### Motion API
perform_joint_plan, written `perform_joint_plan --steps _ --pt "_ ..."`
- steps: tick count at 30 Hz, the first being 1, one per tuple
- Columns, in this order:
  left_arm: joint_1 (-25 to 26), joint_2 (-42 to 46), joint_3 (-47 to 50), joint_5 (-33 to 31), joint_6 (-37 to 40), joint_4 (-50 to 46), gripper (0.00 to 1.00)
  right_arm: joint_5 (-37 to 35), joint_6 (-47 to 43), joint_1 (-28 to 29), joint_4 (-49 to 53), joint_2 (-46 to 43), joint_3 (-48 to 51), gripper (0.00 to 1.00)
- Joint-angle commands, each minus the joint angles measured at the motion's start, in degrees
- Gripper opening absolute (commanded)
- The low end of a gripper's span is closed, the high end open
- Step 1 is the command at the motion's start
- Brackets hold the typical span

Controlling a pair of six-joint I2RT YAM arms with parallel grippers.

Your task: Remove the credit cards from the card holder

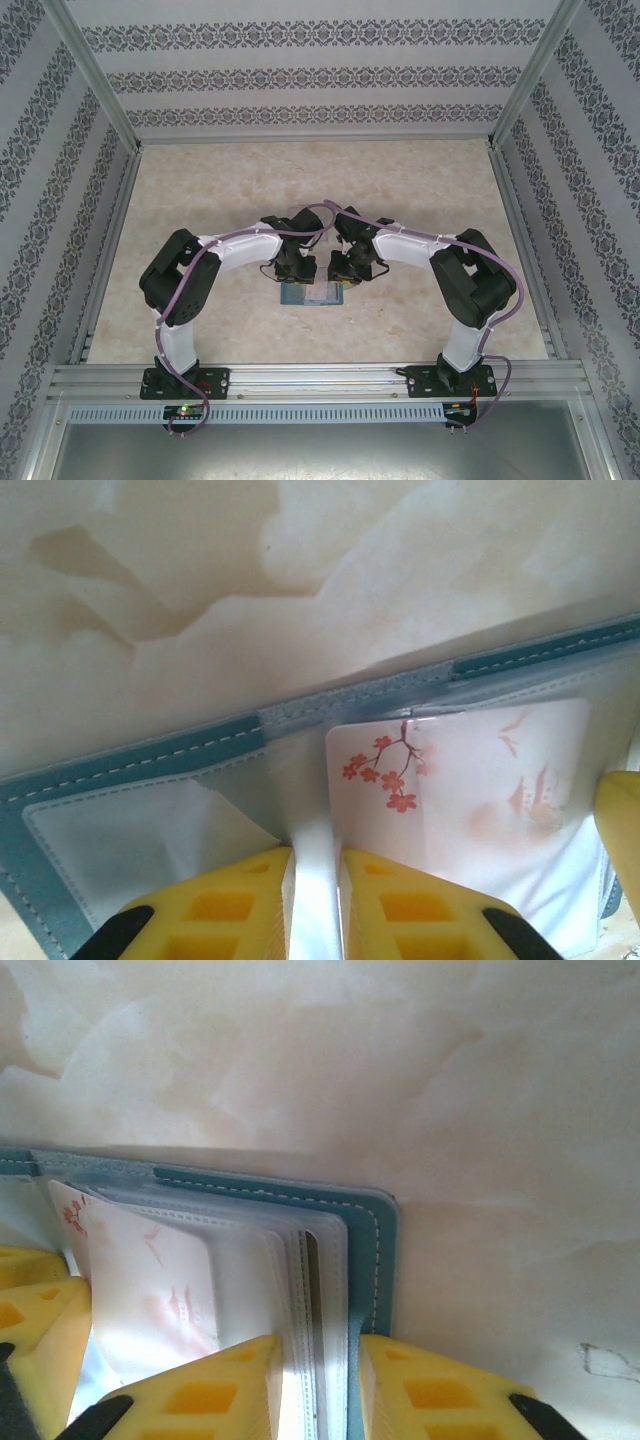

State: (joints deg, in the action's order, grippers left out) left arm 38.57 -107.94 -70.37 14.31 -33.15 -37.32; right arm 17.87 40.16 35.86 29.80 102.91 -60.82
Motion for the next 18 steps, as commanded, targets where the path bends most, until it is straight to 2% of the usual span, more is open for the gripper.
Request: perform_joint_plan --steps 1,7,18 --pt "-0.16 2.36 0.45 -2.77 0.21 -2.65 0.21 -2.27 -0.52 0.09 2.54 1.69 0.91 0.27" --pt "-1.82 6.48 3.65 1.88 -1.99 3.71 0.24 -2.14 -0.61 0.09 2.6 1.77 0.79 0.27" --pt "-8.07 10.87 15.14 19.05 -9.42 24.83 0.27 -1.99 -0.66 0.09 2.46 1.76 0.93 0.27"
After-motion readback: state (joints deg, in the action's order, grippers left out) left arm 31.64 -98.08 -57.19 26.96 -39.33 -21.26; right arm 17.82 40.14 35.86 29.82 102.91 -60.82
